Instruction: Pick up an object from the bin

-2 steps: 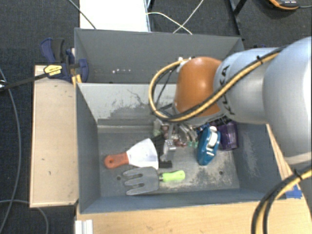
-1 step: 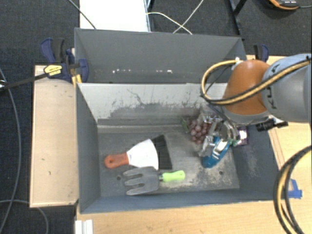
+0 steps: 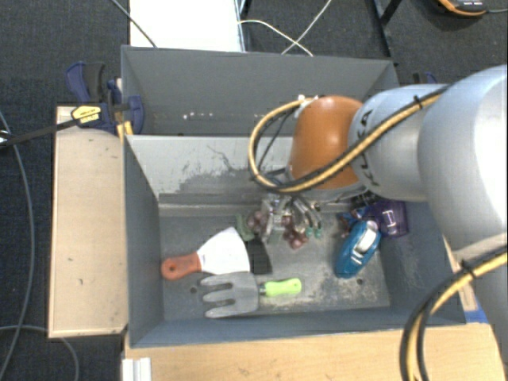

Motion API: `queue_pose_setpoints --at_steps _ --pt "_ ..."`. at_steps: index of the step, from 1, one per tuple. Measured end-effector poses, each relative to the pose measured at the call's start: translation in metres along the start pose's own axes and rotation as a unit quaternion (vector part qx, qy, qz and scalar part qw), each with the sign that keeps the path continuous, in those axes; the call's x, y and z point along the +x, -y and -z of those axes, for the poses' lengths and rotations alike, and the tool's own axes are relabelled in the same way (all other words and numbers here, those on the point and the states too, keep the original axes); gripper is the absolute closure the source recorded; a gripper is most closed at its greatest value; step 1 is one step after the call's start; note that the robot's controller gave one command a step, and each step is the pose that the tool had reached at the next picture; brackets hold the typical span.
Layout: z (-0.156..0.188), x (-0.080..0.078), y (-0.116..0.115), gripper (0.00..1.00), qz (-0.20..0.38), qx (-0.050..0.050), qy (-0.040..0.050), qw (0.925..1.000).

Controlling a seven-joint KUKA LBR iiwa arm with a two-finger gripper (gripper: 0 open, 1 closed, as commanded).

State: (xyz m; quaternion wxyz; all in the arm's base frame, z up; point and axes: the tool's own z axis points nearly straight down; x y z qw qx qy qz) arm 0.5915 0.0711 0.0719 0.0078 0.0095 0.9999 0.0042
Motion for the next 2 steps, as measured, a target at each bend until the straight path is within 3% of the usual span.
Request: queue_pose_setpoints --at_steps 1,2 --pt "0.000 0.000 0.001 1.00 -0.002 0.000 -0.0003 1.0000" --pt "0.026 0.001 0.002 1.00 -0.001 0.000 -0.0022 1.0000"
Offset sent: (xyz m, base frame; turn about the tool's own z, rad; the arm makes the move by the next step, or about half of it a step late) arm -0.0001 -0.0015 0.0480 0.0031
